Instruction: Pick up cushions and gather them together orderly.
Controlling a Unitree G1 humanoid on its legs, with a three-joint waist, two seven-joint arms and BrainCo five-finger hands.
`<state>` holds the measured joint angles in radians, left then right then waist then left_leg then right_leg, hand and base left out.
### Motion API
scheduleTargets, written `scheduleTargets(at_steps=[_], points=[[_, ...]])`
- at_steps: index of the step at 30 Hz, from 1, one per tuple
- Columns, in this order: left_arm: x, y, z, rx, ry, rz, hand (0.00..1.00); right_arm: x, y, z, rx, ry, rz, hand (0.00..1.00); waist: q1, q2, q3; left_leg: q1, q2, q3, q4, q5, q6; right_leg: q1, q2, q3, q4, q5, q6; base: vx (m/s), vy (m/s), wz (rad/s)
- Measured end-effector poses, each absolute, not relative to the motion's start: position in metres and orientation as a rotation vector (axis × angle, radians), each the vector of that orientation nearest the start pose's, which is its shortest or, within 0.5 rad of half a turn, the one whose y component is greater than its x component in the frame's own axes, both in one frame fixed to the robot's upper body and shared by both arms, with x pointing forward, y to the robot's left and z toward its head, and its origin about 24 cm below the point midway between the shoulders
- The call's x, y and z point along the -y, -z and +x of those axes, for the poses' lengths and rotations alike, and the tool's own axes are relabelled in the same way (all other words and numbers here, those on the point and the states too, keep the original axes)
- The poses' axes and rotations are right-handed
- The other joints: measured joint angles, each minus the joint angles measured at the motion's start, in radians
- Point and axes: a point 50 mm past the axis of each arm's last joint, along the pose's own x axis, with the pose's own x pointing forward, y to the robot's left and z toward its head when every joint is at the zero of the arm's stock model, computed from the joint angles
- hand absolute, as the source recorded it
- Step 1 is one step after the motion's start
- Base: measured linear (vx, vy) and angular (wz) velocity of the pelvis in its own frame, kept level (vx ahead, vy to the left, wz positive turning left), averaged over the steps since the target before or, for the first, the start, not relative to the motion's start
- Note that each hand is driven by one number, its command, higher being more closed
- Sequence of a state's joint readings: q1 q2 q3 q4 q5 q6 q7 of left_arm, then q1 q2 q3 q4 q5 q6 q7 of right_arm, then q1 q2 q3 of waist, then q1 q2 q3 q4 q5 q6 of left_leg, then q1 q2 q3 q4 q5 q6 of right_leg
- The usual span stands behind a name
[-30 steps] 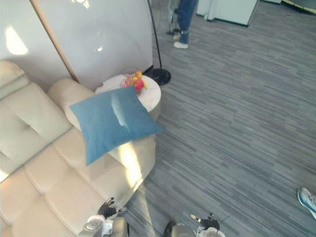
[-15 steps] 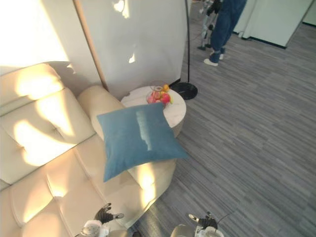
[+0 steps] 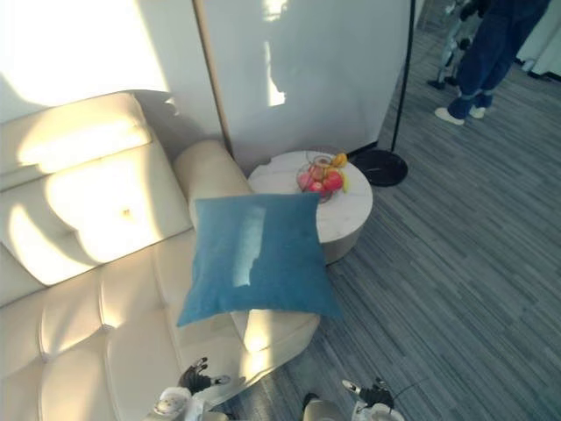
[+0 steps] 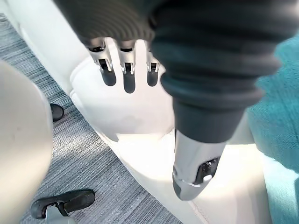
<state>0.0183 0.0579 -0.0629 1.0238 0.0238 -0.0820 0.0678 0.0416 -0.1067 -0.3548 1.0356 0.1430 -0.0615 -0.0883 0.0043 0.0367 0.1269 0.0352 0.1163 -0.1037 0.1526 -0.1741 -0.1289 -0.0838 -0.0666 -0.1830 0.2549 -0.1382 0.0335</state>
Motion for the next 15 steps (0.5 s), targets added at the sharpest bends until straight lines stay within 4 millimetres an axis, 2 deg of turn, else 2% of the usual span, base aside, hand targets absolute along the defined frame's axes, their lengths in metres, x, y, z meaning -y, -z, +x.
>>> scheduleTargets(at_steps=[1, 4, 8, 12, 15], points=[[-0.167, 0.151, 0.132, -0.957, -0.024, 0.134, 0.0, 0.241, 0.148, 0.107, -0.966, 0.55, 0.157, 0.0, 0.0, -0.001, 0.0, 0.0, -0.001, -0.001, -0.001, 0.001, 0.0, 0.0, -0.001, -0.001, 0.0, 0.0, 0.0, 0.01, 0.007, 0.25], [-0.185, 0.148, 0.132, -0.94, -0.11, 0.121, 0.0, 0.254, 0.139, 0.112, -0.888, 0.606, 0.163, 0.0, 0.003, -0.006, -0.012, 0.001, -0.014, -0.02, -0.013, 0.012, 0.004, 0.023, -0.012, -0.019, -0.024, 0.008, 0.005, -0.01, 0.022, 0.22], [-0.215, 0.135, 0.134, -0.857, -0.303, 0.013, 0.0, 0.283, 0.11, 0.129, -0.707, 0.667, 0.108, 0.0, 0.002, -0.004, -0.028, 0.002, -0.025, -0.023, -0.037, 0.028, 0.012, 0.034, -0.019, -0.024, -0.061, 0.031, 0.009, -0.02, 0.04, 0.05], [-0.25, 0.106, 0.147, -0.67, -0.443, -0.032, 0.0, 0.321, 0.067, 0.149, -0.509, 0.705, 0.009, 0.0, 0.002, -0.005, -0.029, 0.015, -0.029, -0.026, -0.046, 0.038, 0.013, 0.056, -0.022, -0.026, -0.089, 0.052, 0.01, -0.02, 0.017, 0.02], [-0.271, 0.081, 0.161, -0.537, -0.49, -0.018, 0.0, 0.337, 0.046, 0.16, -0.415, 0.708, -0.028, 0.0, 0.001, -0.006, -0.037, 0.018, -0.029, -0.025, -0.05, 0.041, 0.017, 0.073, -0.019, -0.029, -0.122, 0.068, 0.011, -0.02, 0.009, 0.0]])
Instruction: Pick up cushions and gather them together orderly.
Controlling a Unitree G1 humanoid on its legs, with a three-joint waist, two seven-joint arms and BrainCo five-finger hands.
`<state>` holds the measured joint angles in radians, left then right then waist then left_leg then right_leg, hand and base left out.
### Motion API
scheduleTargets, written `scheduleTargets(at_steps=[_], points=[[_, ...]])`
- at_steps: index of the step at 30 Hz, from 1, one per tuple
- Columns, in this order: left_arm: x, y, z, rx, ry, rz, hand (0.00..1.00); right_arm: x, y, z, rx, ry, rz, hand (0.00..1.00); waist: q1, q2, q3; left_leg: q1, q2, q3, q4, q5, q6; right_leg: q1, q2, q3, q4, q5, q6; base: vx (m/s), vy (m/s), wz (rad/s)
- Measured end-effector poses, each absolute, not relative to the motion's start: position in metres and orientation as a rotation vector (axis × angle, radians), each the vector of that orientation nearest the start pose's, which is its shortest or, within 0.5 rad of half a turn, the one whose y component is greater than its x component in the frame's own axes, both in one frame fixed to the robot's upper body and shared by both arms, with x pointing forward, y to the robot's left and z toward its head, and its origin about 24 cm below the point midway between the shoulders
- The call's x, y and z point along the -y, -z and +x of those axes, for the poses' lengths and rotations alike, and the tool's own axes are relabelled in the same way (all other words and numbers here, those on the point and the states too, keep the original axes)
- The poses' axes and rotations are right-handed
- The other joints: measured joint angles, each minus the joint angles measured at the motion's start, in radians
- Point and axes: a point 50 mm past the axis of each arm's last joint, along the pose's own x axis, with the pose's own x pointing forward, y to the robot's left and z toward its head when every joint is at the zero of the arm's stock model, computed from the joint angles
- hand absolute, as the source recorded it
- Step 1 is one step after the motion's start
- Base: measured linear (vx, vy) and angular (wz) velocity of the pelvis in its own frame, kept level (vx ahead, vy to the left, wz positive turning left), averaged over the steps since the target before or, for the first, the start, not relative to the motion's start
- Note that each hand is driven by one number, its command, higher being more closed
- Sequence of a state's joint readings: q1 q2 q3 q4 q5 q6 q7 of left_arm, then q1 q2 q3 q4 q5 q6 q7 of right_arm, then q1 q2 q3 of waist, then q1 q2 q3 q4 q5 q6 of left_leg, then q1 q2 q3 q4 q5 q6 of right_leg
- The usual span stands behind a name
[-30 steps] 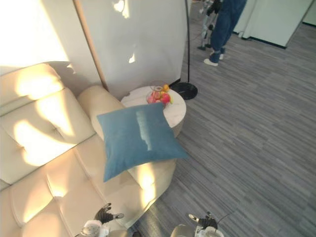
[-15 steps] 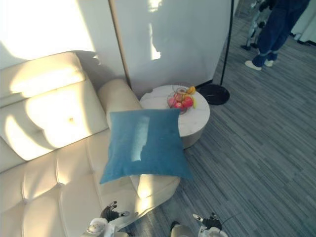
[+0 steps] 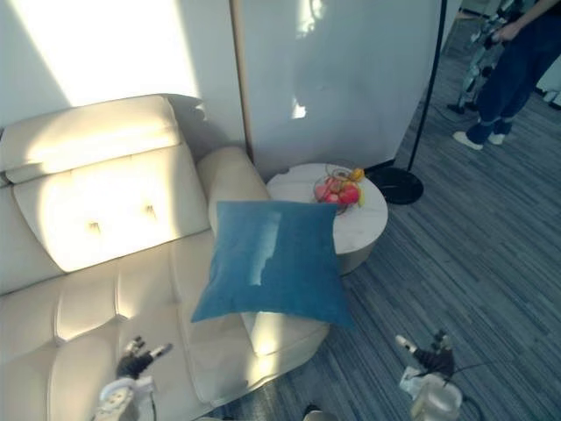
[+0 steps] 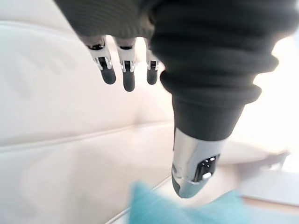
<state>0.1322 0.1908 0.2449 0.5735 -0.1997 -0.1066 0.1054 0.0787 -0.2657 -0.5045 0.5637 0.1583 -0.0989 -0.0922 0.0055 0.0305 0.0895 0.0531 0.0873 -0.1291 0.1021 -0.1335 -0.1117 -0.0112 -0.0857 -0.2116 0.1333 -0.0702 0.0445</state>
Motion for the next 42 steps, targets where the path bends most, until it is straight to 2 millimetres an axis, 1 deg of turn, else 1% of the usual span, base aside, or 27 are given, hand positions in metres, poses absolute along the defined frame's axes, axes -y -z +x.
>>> scheduleTargets(at_steps=[1, 3, 4, 6, 7, 9, 10, 11, 12, 14, 16, 17, 18, 19, 22, 23, 25, 27, 29, 32, 34, 36, 38, 40, 42], points=[[-0.274, 0.076, 0.164, -0.514, -0.494, -0.012, 0.0, 0.338, 0.044, 0.162, -0.406, 0.703, -0.033, 0.0, 0.0, 0.0, -0.001, -0.001, 0.0, 0.001, -0.004, 0.002, 0.0, 0.0, 0.0, 0.0, -0.007, 0.005, -0.001, -0.04, 0.01, -0.04], [-0.281, 0.057, 0.175, -0.419, -0.487, 0.019, 0.0, 0.339, 0.037, 0.171, -0.377, 0.67, -0.034, 0.0, 0.0, 0.0, -0.009, -0.007, -0.001, 0.005, -0.026, 0.012, 0.004, 0.001, 0.002, 0.0, -0.043, 0.026, 0.005, -0.04, 0.011, -0.03], [-0.282, 0.054, 0.178, -0.401, -0.485, 0.023, 0.0, 0.338, 0.037, 0.173, -0.374, 0.658, -0.034, 0.0, 0.0, 0.001, -0.012, -0.012, -0.002, 0.005, -0.03, 0.013, 0.005, 0.001, 0.002, 0.0, -0.053, 0.029, 0.009, 0.0, 0.0, 0.0], [-0.282, 0.041, 0.189, -0.338, -0.474, 0.029, 0.0, 0.332, 0.035, 0.183, -0.368, 0.586, -0.04, 0.0, 0.0, 0.003, -0.016, -0.024, -0.006, 0.007, -0.034, 0.016, 0.009, -0.001, 0.0, 0.001, -0.082, 0.049, 0.011, 0.0, 0.0, 0.0], [-0.281, 0.039, 0.192, -0.326, -0.472, 0.029, 0.0, 0.329, 0.034, 0.186, -0.363, 0.569, -0.039, 0.0, 0.0, 0.004, -0.017, -0.029, -0.007, 0.007, -0.034, 0.016, 0.01, -0.001, 0.0, 0.001, -0.088, 0.052, 0.011, 0.0, 0.0, 0.0], [-0.278, 0.03, 0.207, -0.285, -0.453, 0.026, 0.0, 0.317, 0.026, 0.204, -0.318, 0.496, -0.047, 0.0, -0.003, 0.005, -0.017, -0.047, -0.01, 0.006, -0.034, 0.018, 0.01, -0.011, -0.001, -0.001, -0.107, 0.064, 0.015, 0.0, 0.01, 0.02], [-0.276, 0.028, 0.211, -0.272, -0.448, 0.026, 0.0, 0.314, 0.023, 0.209, -0.307, 0.479, -0.046, 0.0, -0.003, 0.004, -0.017, -0.055, -0.011, 0.005, -0.034, 0.019, 0.009, -0.017, -0.002, -0.002, -0.109, 0.067, 0.013, 0.0, 0.0, 0.0], [-0.273, 0.023, 0.219, -0.251, -0.436, 0.029, 0.0, 0.31, 0.02, 0.216, -0.29, 0.46, -0.044, 0.0, -0.003, 0.003, -0.016, -0.068, -0.012, 0.003, -0.035, 0.028, 0.007, -0.029, -0.003, -0.003, -0.11, 0.075, 0.006, 0.03, 0.002, 0.13], [-0.268, 0.015, 0.232, -0.216, -0.416, 0.031, 0.0, 0.305, 0.014, 0.227, -0.266, 0.435, -0.047, 0.0, -0.004, 0.003, -0.013, -0.091, -0.015, -0.01, -0.032, 0.036, 0.006, -0.045, -0.004, -0.013, -0.112, 0.081, 0.005, 0.04, -0.004, 0.2], [-0.262, 0.005, 0.246, -0.173, -0.389, 0.026, 0.0, 0.302, 0.007, 0.238, -0.237, 0.416, -0.046, 0.0, -0.005, -0.001, -0.001, -0.109, -0.016, -0.02, -0.03, 0.046, 0.002, -0.061, -0.006, -0.026, -0.108, 0.083, 0.004, 0.03, -0.014, 0.21], [-0.252, -0.013, 0.268, -0.105, -0.346, 0.037, 0.0, 0.293, -0.013, 0.264, -0.162, 0.374, -0.053, 0.0, 0.0, -0.005, 0.042, -0.146, -0.015, -0.022, -0.014, 0.051, -0.005, -0.092, -0.006, -0.032, -0.098, 0.086, -0.001, -0.01, -0.017, 0.09], [-0.249, -0.018, 0.274, -0.088, -0.334, 0.041, 0.0, 0.29, -0.02, 0.272, -0.139, 0.361, -0.056, 0.0, 0.001, -0.006, 0.052, -0.162, -0.016, -0.022, -0.01, 0.055, -0.007, -0.11, -0.006, -0.032, -0.092, 0.088, -0.003, -0.08, -0.021, 0.05], [-0.242, -0.03, 0.289, -0.047, -0.308, 0.043, 0.0, 0.285, -0.036, 0.287, -0.09, 0.332, -0.067, 0.0, 0.005, -0.007, 0.073, -0.204, -0.018, -0.022, -0.01, 0.071, -0.012, -0.159, -0.01, -0.032, -0.072, 0.09, -0.007, -0.1, -0.024, 0.04], [-0.24, -0.038, 0.298, -0.023, -0.295, 0.047, 0.0, 0.282, -0.046, 0.297, -0.054, 0.325, -0.06, 0.0, 0.006, -0.008, 0.092, -0.227, -0.018, -0.022, -0.01, 0.079, -0.013, -0.186, -0.012, -0.032, -0.061, 0.093, -0.011, -0.1, -0.029, 0.04], [-0.236, -0.057, 0.318, 0.025, -0.286, 0.059, 0.0, 0.275, -0.069, 0.319, 0.012, 0.321, -0.026, 0.0, 0.009, -0.01, 0.152, -0.267, -0.019, -0.02, -0.007, 0.095, -0.016, -0.247, -0.018, -0.027, -0.017, 0.09, -0.016, -0.11, -0.035, -0.01], [-0.235, -0.059, 0.321, 0.03, -0.286, 0.058, 0.0, 0.274, -0.071, 0.322, 0.018, 0.322, -0.027, 0.0, 0.011, -0.01, 0.158, -0.277, -0.019, -0.019, -0.006, 0.096, -0.015, -0.262, -0.019, -0.025, -0.007, 0.089, -0.018, -0.11, -0.025, -0.04], [-0.233, -0.072, 0.334, 0.051, -0.275, 0.067, 0.0, 0.271, -0.081, 0.33, 0.045, 0.321, -0.002, 0.0, 0.025, -0.015, 0.191, -0.326, -0.024, -0.015, 0.019, 0.098, -0.016, -0.324, -0.026, -0.014, 0.04, 0.083, -0.025, -0.1, -0.018, -0.05], [-0.23, -0.077, 0.339, 0.063, -0.274, 0.062, 0.0, 0.271, -0.081, 0.332, 0.039, 0.331, 0.006, 0.0, 0.029, -0.018, 0.203, -0.352, -0.026, -0.015, 0.023, 0.106, -0.017, -0.356, -0.031, -0.013, 0.061, 0.08, -0.029, -0.09, -0.016, 0.03], [-0.228, -0.079, 0.342, 0.063, -0.268, 0.056, 0.0, 0.27, -0.081, 0.332, 0.039, 0.338, 0.011, 0.0, 0.033, -0.021, 0.219, -0.356, -0.027, -0.014, 0.022, 0.11, -0.016, -0.37, -0.035, -0.012, 0.086, 0.071, -0.03, -0.08, -0.011, 0.05], [-0.225, -0.078, 0.343, 0.06, -0.257, 0.06, 0.0, 0.267, -0.079, 0.332, 0.038, 0.346, 0.024, 0.0, 0.035, -0.026, 0.226, -0.372, -0.026, -0.006, 0.021, 0.11, -0.014, -0.394, -0.04, -0.008, 0.116, 0.058, -0.03, -0.05, -0.004, 0.02], [-0.222, -0.077, 0.344, 0.055, -0.25, 0.061, 0.0, 0.262, -0.077, 0.333, 0.033, 0.339, 0.035, 0.0, 0.038, -0.03, 0.228, -0.376, -0.024, 0.004, 0.02, 0.104, -0.005, -0.401, -0.04, -0.005, 0.128, 0.052, -0.033, -0.03, 0.002, -0.03], [-0.214, -0.088, 0.353, 0.08, -0.225, 0.061, 0.0, 0.257, -0.077, 0.335, 0.034, 0.319, 0.053, 0.0, 0.047, -0.037, 0.233, -0.405, -0.018, 0.022, 0.022, 0.109, -0.006, -0.436, -0.042, -0.002, 0.143, 0.052, -0.034, 0.0, 0.0, 0.0], [-0.206, -0.095, 0.361, 0.089, -0.198, 0.072, 0.0, 0.25, -0.075, 0.336, 0.029, 0.303, 0.073, 0.0, 0.05, -0.04, 0.236, -0.419, -0.016, 0.024, 0.024, 0.122, -0.017, -0.451, -0.04, -0.002, 0.144, 0.054, -0.036, 0.02, 0.0, 0.0], [-0.199, -0.098, 0.365, 0.091, -0.174, 0.084, 0.0, 0.243, -0.074, 0.339, 0.028, 0.287, 0.086, 0.0, 0.049, -0.041, 0.238, -0.418, -0.015, 0.031, 0.024, 0.128, -0.019, -0.455, -0.04, -0.001, 0.145, 0.054, -0.037, 0.05, 0.003, -0.02], [-0.189, -0.106, 0.37, 0.109, -0.142, 0.093, 0.0, 0.234, -0.082, 0.346, 0.045, 0.252, 0.075, 0.0, 0.048, -0.041, 0.247, -0.42, -0.013, 0.038, 0.025, 0.13, -0.022, -0.462, -0.039, 0.003, 0.145, 0.055, -0.038, 0.05, 0.011, -0.05]])
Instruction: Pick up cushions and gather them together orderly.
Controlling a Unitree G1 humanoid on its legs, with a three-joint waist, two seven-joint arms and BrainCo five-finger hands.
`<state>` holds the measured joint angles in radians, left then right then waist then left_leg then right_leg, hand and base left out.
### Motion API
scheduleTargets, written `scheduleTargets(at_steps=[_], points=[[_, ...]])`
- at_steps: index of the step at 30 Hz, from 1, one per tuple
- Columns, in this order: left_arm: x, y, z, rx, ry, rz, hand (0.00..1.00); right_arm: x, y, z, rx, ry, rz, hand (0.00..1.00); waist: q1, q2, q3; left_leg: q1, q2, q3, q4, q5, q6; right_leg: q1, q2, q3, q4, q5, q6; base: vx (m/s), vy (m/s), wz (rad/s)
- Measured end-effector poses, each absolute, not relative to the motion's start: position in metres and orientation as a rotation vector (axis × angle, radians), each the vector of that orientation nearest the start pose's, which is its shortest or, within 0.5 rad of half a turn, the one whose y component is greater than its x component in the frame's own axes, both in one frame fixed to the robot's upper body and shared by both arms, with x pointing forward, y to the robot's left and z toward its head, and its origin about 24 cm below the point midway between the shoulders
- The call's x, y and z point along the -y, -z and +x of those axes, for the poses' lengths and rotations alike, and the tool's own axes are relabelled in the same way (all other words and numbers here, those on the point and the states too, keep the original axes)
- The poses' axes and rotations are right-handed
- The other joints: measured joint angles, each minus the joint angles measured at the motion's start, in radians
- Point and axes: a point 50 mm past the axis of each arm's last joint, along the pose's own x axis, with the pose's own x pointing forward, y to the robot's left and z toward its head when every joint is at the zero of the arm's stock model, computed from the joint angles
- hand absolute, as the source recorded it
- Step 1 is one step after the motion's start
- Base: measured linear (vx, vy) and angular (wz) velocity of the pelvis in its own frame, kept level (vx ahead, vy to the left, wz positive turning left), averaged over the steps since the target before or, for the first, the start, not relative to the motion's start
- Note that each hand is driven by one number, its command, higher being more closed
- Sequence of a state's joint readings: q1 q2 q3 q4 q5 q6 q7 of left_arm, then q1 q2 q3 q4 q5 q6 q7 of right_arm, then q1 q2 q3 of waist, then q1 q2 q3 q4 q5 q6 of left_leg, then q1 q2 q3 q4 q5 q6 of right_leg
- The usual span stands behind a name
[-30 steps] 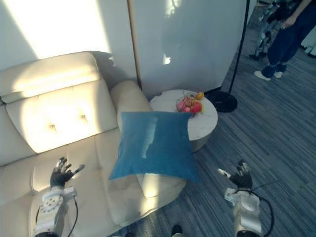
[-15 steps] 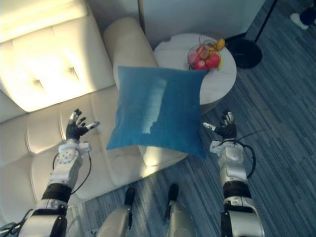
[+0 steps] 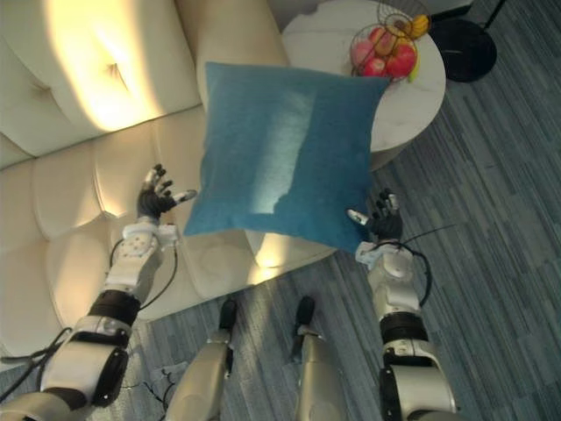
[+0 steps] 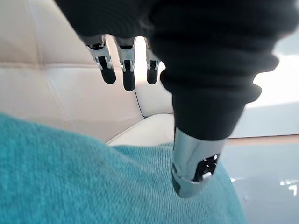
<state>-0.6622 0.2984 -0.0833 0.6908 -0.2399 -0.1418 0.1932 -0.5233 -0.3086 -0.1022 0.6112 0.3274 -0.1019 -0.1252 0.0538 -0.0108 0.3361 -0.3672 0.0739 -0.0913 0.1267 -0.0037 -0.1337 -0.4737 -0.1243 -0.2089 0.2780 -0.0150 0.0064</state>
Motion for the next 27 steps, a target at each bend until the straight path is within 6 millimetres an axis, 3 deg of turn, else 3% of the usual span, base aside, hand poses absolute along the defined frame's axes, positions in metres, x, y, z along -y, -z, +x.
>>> scheduleTargets(at_steps=[6, 12, 13, 23, 27], points=[[-0.161, -0.129, 0.386, 0.156, -0.061, 0.122, 0.0, 0.214, -0.102, 0.366, 0.073, 0.188, 0.056, 0.0, -0.008, 0.0, 0.058, -0.036, 0.004, -0.005, 0.015, 0.001, -0.002, -0.021, 0.006, -0.003, -0.002, 0.007, -0.008, 0.01, 0.002, -0.01], [-0.149, -0.134, 0.394, 0.141, -0.038, 0.157, 0.0, 0.198, -0.118, 0.38, 0.097, 0.161, 0.073, 0.0, -0.013, -0.003, 0.06, -0.106, 0.008, -0.002, 0.032, 0.007, -0.005, -0.087, 0.011, -0.001, -0.012, 0.029, -0.011, 0.0, 0.0, -0.01], [-0.149, -0.134, 0.395, 0.139, -0.037, 0.169, 1.0, 0.196, -0.118, 0.38, 0.099, 0.161, 0.077, 1.0, -0.013, -0.003, 0.06, -0.106, 0.01, -0.001, 0.032, 0.007, -0.005, -0.085, 0.014, 0.0, -0.02, 0.034, -0.011, 0.02, 0.0, -0.06], [-0.14, -0.154, 0.394, 0.224, -0.048, 0.126, 1.0, 0.193, -0.137, 0.379, 0.178, 0.174, 0.141, 1.0, 0.003, -0.004, 0.06, -0.114, 0.032, 0.004, 0.034, 0.008, -0.009, -0.071, 0.03, -0.002, -0.062, 0.064, -0.016, 0.0, 0.0, -0.02], [-0.13, -0.155, 0.383, 0.263, -0.027, 0.043, 1.0, 0.19, -0.126, 0.364, 0.191, 0.178, 0.189, 1.0, 0.004, -0.004, 0.06, -0.059, 0.034, 0.004, 0.028, 0.008, -0.01, -0.01, 0.031, -0.004, -0.065, 0.05, -0.008, 0.09, 0.011, 0.08]])
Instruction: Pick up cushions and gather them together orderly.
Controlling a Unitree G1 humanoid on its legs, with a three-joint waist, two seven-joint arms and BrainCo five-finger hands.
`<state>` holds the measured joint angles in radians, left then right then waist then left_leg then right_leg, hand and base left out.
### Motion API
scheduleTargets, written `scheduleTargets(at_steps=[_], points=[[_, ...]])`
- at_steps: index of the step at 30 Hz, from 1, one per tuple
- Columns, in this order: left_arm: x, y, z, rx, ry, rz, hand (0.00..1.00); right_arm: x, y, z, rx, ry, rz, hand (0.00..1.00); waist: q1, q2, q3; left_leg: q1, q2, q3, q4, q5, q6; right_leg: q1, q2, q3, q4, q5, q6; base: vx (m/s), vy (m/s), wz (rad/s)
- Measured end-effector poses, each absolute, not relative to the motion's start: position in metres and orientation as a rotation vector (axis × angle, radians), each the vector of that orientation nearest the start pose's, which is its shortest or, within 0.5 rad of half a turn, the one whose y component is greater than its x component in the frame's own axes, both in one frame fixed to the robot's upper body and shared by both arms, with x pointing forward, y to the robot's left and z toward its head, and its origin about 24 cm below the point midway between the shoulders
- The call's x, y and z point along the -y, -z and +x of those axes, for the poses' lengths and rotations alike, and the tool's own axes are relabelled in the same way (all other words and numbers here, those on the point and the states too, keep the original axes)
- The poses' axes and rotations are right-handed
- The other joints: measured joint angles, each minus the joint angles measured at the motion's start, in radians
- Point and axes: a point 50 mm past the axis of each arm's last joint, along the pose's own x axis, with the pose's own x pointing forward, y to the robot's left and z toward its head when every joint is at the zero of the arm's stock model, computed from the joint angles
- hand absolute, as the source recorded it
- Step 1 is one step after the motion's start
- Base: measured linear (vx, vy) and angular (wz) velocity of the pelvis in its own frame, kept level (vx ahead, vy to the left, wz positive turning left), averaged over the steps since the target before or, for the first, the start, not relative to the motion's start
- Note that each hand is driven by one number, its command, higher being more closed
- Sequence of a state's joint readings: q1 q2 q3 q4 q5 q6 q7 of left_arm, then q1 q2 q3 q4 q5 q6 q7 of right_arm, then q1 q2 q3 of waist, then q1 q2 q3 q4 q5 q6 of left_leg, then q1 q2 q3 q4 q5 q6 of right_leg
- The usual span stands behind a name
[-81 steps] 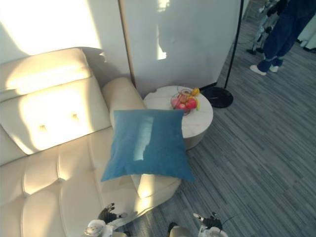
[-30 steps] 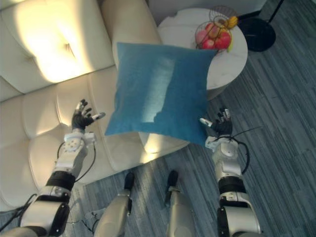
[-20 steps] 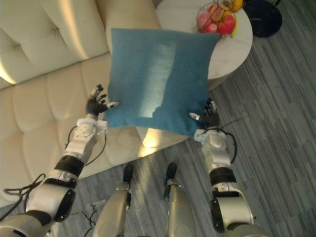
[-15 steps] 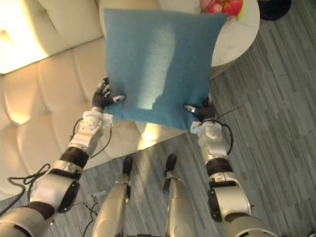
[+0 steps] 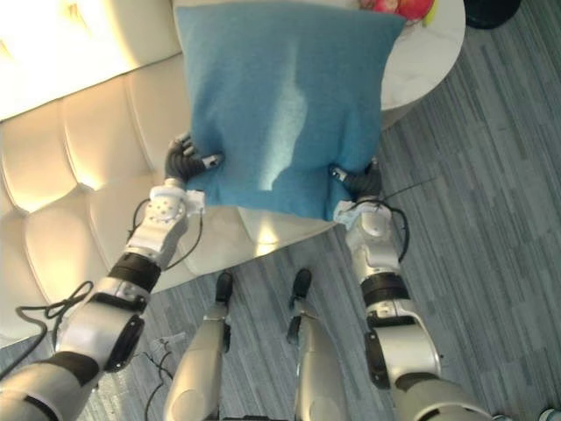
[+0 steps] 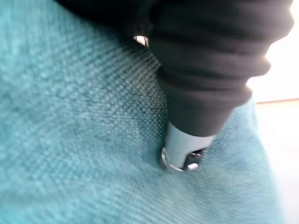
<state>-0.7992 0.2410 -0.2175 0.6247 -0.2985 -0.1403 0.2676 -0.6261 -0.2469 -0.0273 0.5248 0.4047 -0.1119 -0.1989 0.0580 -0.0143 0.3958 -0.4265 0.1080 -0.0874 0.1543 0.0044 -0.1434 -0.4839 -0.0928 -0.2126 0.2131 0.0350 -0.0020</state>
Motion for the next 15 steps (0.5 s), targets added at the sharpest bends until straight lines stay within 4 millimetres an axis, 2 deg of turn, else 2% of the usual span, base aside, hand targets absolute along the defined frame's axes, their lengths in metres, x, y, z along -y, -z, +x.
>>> scheduleTargets(at_steps=[4, 8, 10, 12, 15], points=[[-0.121, -0.147, 0.36, 0.298, 0.015, -0.077, 1.0, 0.186, -0.096, 0.336, 0.162, 0.186, 0.271, 1.0, 0.002, 0.001, -0.002, 0.078, -0.001, 0.002, -0.015, -0.014, 0.001, 0.074, -0.001, -0.004, 0.005, -0.031, 0.007, 0.09, 0.02, 0.09], [-0.118, -0.123, 0.333, 0.266, 0.032, -0.177, 1.0, 0.18, -0.07, 0.303, 0.122, 0.205, 0.33, 1.0, -0.001, 0.003, -0.015, 0.155, -0.01, 0.008, -0.037, -0.022, 0.003, 0.133, -0.006, -0.004, 0.031, -0.07, 0.013, 0.1, 0.016, 0.04], [-0.117, -0.103, 0.314, 0.219, 0.035, -0.2, 1.0, 0.183, -0.058, 0.284, 0.105, 0.222, 0.338, 1.0, -0.003, 0.006, -0.052, 0.193, -0.013, 0.011, -0.055, -0.022, 0.003, 0.162, -0.009, -0.004, 0.033, -0.085, 0.014, 0.12, 0.02, 0.02], [-0.118, -0.09, 0.301, 0.187, 0.034, -0.214, 1.0, 0.184, -0.051, 0.273, 0.091, 0.228, 0.333, 1.0, -0.004, 0.008, -0.072, 0.231, -0.013, 0.017, -0.069, -0.022, 0.003, 0.197, -0.009, -0.004, 0.026, -0.093, 0.019, 0.11, 0.02, 0.01], [-0.119, -0.066, 0.272, 0.12, 0.037, -0.244, 1.0, 0.188, -0.036, 0.247, 0.057, 0.227, 0.261, 1.0, -0.012, 0.017, -0.157, 0.289, -0.013, 0.018, -0.09, -0.023, 0.005, 0.265, -0.007, -0.012, -0.01, -0.099, 0.023, 0.1, 0.018, 0.05]])
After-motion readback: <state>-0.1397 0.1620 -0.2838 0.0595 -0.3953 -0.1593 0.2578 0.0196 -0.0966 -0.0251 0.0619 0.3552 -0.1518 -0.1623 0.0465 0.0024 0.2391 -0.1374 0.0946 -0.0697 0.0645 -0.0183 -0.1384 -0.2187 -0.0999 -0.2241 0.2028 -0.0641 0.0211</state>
